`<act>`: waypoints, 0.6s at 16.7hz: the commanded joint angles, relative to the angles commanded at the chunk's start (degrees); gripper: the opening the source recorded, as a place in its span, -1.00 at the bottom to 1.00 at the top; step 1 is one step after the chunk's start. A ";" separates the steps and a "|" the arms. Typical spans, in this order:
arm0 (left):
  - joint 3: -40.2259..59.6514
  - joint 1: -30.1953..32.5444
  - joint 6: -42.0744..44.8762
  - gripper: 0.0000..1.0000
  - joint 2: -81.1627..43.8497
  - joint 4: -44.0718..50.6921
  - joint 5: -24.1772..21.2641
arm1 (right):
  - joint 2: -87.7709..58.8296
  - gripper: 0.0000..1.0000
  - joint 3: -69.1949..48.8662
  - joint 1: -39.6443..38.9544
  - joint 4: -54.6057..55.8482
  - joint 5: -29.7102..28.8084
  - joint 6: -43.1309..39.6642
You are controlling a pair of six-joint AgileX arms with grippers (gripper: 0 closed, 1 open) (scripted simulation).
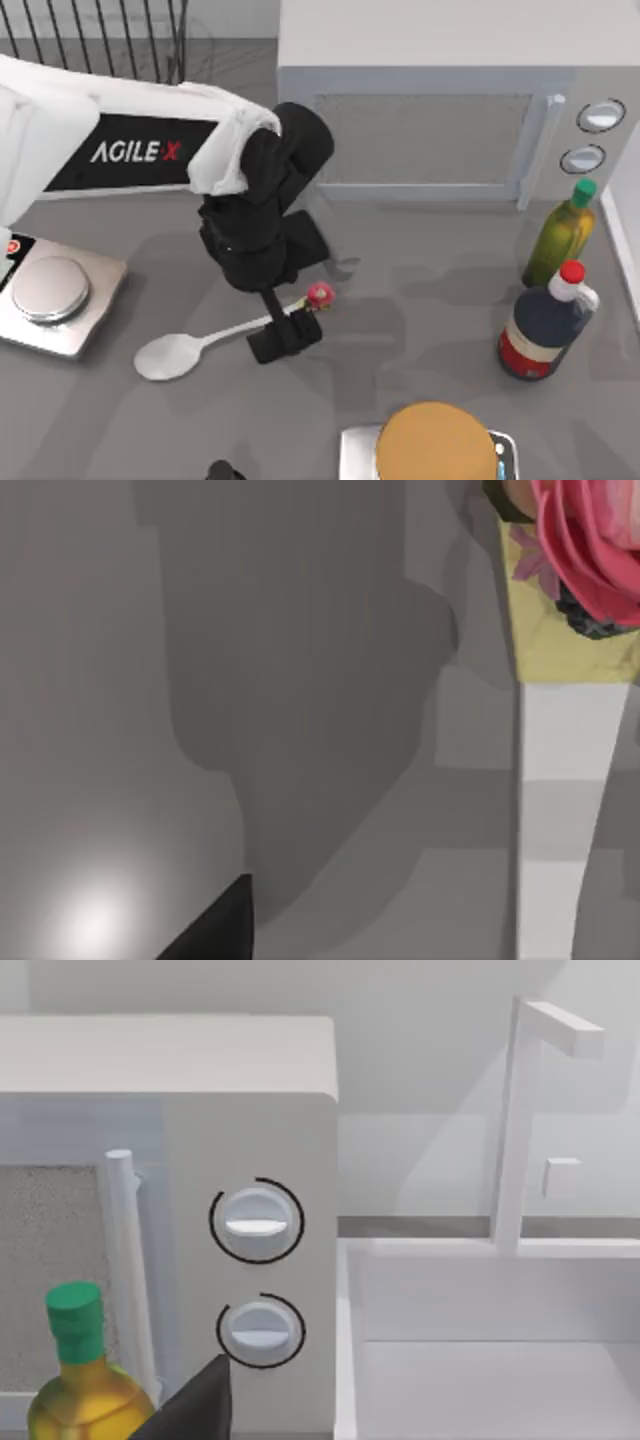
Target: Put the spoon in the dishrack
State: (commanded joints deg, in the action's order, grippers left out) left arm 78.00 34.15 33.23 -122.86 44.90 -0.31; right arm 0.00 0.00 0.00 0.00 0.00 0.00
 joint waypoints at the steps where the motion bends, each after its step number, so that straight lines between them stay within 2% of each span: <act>1: 0.00 0.00 0.00 -0.06 0.00 0.00 0.00 | 0.00 1.00 0.00 0.00 0.00 0.00 0.00; 7: 0.00 0.00 0.00 -0.96 0.00 0.00 0.00 | 0.00 1.00 0.00 0.00 0.00 0.00 0.00; 10: 0.00 0.00 0.00 -1.00 0.00 0.00 0.00 | 0.00 1.00 0.00 0.00 0.00 0.00 0.00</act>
State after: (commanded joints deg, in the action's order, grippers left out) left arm 78.00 34.15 33.23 -122.86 44.90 -0.31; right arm 0.00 0.00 0.00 0.00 0.00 0.00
